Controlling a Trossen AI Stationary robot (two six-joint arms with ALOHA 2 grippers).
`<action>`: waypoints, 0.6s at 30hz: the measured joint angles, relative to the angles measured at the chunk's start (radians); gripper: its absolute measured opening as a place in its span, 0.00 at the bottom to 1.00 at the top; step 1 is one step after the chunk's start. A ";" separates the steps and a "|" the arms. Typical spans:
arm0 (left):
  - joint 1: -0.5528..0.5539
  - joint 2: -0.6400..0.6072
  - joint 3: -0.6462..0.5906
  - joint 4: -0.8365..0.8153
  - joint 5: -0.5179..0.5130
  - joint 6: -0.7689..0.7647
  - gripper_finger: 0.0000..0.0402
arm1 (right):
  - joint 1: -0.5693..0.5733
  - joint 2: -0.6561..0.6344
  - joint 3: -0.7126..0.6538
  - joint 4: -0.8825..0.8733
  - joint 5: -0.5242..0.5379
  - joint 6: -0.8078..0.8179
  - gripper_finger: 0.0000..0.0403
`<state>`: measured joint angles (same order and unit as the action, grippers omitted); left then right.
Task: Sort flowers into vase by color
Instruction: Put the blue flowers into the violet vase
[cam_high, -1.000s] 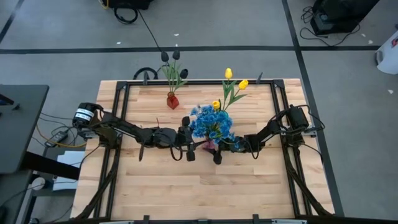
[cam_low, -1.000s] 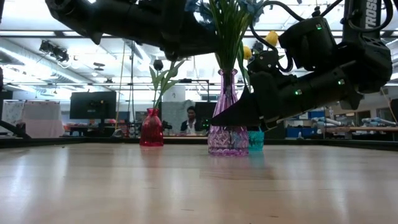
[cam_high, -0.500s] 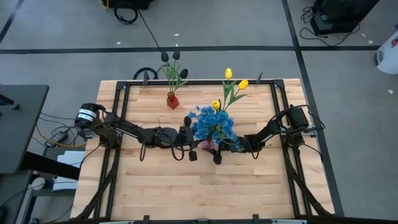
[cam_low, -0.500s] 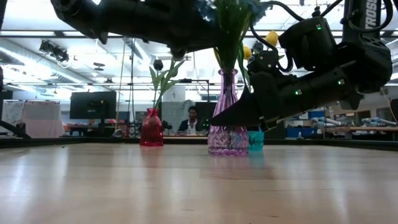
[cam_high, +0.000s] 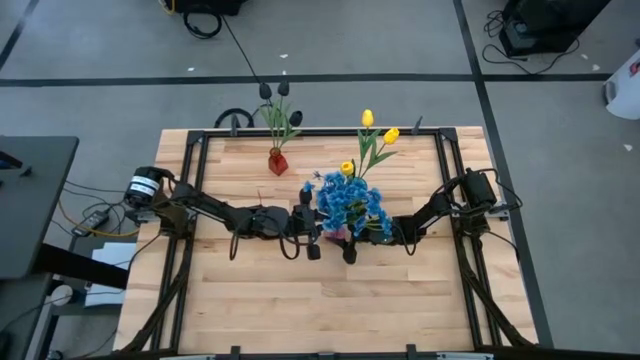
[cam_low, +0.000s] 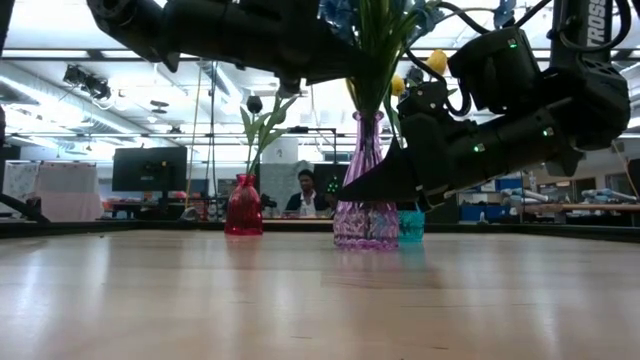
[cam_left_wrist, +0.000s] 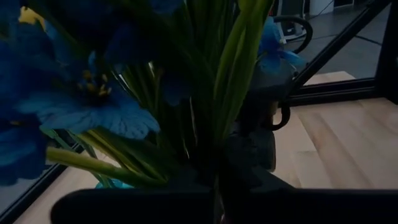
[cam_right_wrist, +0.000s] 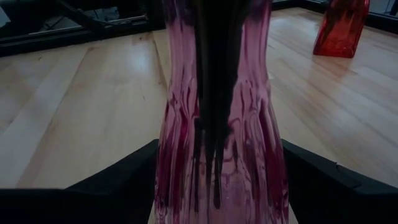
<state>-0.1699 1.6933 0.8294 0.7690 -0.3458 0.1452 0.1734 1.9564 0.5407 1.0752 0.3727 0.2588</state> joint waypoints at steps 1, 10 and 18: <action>0.000 0.000 -0.002 -0.003 0.000 -0.008 0.02 | 0.000 0.000 0.000 0.000 -0.001 0.000 0.75; 0.006 -0.005 0.001 -0.116 0.031 -0.094 0.02 | 0.000 0.001 0.002 -0.001 -0.004 -0.005 0.75; 0.007 -0.005 0.001 -0.141 0.039 -0.097 0.02 | 0.001 0.001 0.002 0.000 -0.004 -0.004 0.75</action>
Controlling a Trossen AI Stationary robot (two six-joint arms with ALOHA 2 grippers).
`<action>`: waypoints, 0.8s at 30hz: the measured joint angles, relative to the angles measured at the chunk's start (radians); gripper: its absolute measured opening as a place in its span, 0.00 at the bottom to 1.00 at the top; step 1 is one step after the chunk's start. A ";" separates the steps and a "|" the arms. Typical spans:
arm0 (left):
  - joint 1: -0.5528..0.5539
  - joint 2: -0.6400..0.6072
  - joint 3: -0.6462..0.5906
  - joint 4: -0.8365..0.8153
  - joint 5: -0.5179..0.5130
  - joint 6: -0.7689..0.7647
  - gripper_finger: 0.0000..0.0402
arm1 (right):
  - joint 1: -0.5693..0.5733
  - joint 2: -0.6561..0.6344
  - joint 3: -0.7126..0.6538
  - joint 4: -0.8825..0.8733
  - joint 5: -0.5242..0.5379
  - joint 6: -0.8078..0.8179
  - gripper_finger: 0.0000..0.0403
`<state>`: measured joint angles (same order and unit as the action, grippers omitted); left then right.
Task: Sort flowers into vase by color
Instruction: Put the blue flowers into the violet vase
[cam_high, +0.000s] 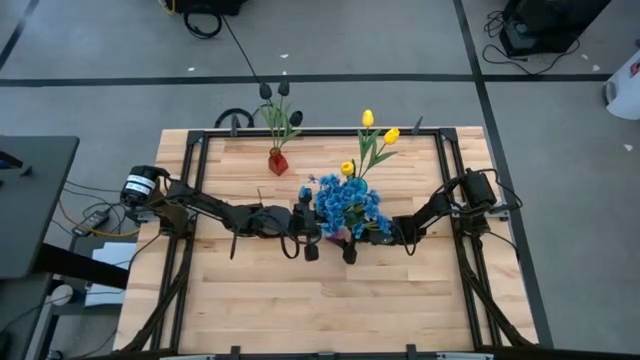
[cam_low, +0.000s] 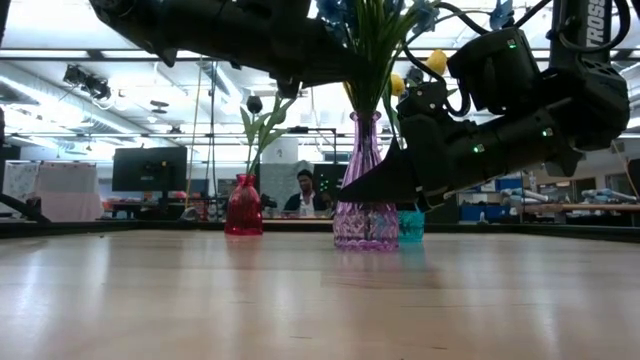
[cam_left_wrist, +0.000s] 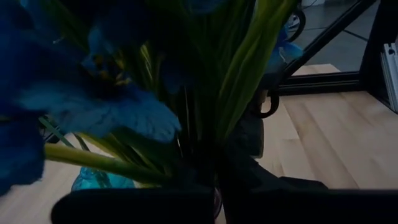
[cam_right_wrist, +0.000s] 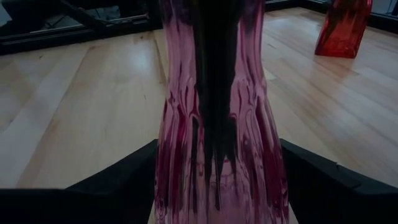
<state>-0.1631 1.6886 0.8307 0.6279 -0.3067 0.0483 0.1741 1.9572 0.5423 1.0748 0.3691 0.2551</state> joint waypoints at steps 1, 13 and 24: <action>0.000 0.000 0.000 -0.003 0.004 0.000 0.02 | 0.000 0.000 0.000 0.000 0.000 0.000 0.75; 0.000 0.003 -0.012 -0.029 -0.037 0.029 0.29 | 0.000 -0.001 -0.001 0.002 0.003 0.012 0.75; -0.012 -0.136 -0.010 -0.175 -0.059 0.028 0.45 | -0.002 -0.001 -0.001 0.004 0.003 0.006 0.75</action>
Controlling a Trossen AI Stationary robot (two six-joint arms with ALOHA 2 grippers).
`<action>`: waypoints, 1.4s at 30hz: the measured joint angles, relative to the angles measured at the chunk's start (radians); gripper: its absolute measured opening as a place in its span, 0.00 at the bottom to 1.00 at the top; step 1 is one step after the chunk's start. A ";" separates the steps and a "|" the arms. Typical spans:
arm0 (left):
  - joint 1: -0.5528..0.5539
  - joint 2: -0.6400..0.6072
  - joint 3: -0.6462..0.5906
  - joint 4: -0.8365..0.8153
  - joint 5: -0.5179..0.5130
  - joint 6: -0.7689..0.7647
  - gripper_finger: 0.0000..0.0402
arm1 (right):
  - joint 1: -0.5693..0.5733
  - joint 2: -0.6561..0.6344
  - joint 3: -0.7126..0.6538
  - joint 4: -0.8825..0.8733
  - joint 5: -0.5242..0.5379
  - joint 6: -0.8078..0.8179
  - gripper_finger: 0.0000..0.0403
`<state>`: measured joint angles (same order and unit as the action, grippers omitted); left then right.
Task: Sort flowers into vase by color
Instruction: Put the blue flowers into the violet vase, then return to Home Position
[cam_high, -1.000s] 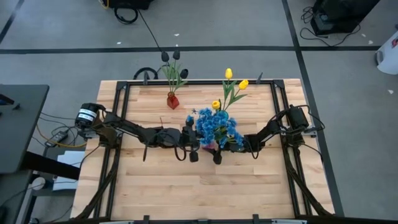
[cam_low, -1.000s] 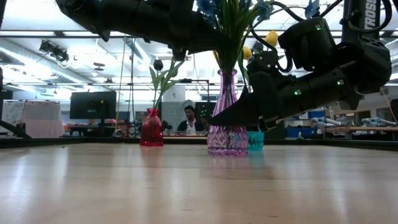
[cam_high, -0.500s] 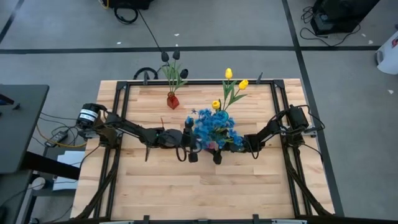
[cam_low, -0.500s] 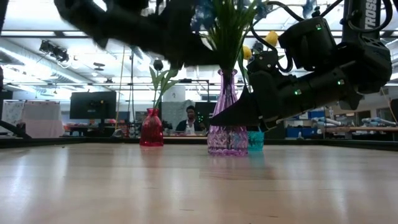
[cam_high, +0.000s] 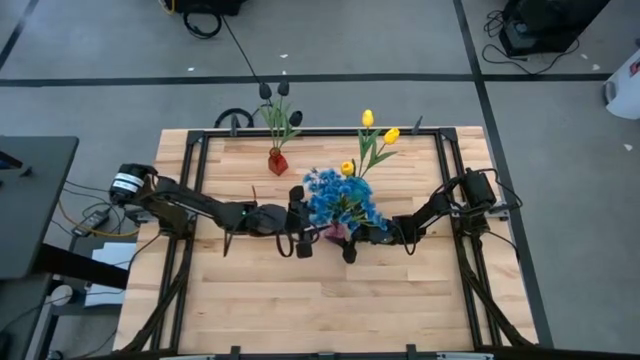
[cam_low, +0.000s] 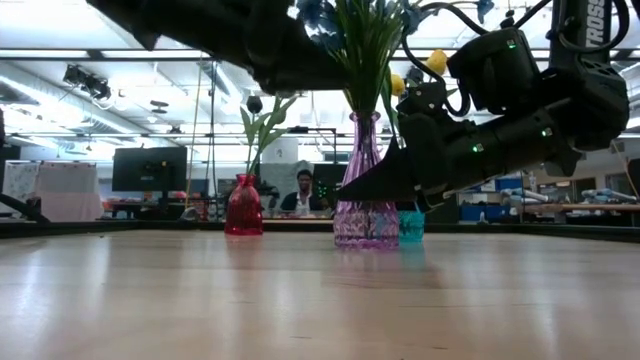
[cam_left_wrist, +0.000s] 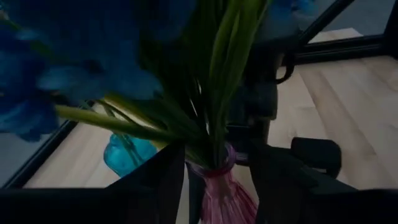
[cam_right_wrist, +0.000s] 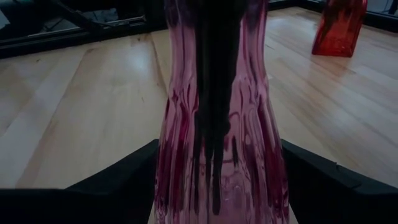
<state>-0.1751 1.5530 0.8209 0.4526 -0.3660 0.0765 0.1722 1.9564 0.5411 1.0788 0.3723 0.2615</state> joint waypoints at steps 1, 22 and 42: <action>-0.007 -0.009 0.000 -0.010 -0.004 0.004 0.46 | 0.000 0.000 0.000 0.000 0.000 -0.001 0.75; -0.082 -0.301 -0.287 0.064 -0.042 0.021 0.46 | -0.004 -0.033 -0.006 0.003 -0.005 -0.057 0.98; -0.023 -0.767 -0.523 -0.031 -0.105 0.003 0.42 | -0.003 -0.620 -0.362 -0.067 0.032 -0.061 0.96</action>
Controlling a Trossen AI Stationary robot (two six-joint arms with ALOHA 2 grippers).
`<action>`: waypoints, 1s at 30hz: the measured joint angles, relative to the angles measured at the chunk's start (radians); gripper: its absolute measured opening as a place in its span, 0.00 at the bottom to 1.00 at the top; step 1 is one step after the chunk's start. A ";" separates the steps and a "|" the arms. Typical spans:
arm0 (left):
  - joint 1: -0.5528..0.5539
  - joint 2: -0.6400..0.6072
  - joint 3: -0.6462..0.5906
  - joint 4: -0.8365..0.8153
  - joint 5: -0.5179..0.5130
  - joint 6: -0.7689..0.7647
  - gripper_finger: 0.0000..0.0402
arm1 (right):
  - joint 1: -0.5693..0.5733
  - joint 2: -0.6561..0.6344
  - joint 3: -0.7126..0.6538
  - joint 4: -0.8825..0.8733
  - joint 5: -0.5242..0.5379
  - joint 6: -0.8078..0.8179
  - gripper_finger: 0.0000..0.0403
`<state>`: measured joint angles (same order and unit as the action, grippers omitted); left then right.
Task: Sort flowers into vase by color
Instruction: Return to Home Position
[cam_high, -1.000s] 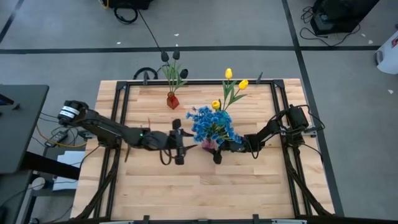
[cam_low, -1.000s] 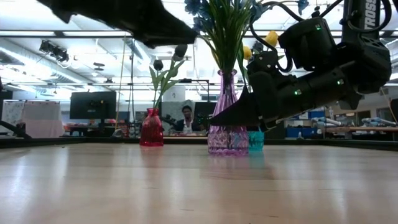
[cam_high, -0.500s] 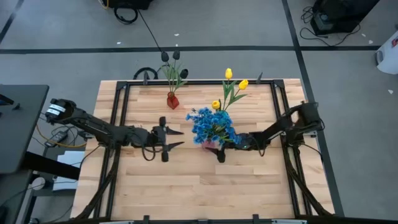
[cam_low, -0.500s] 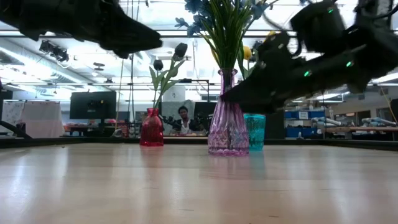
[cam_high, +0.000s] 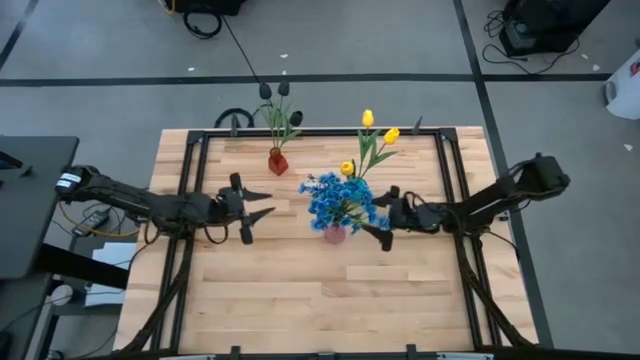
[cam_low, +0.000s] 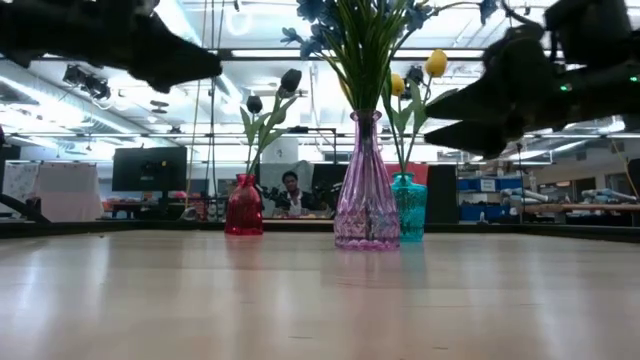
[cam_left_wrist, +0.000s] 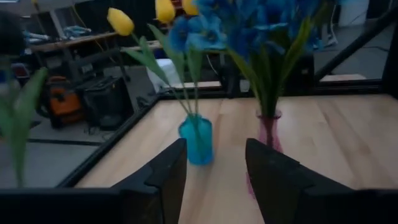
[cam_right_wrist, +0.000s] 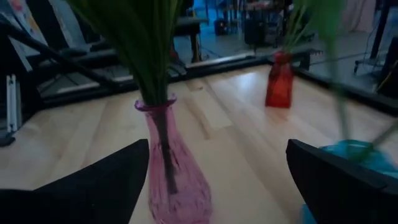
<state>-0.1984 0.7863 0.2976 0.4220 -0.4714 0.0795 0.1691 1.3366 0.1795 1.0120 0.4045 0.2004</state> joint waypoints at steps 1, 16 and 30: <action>0.006 -0.018 -0.009 -0.006 -0.001 0.003 0.42 | -0.002 -0.031 -0.024 0.006 0.004 -0.007 0.96; -0.005 -0.300 -0.100 -0.100 -0.071 0.082 0.40 | -0.112 -0.483 -0.174 -0.116 0.047 -0.034 0.87; -0.060 -0.660 -0.107 -0.351 0.054 0.066 0.40 | -0.146 -0.806 -0.174 -0.346 0.058 -0.126 0.86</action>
<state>-0.2581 0.1261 0.1902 0.0707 -0.4178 0.1457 0.0227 0.5305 0.0055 0.6664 0.4629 0.0746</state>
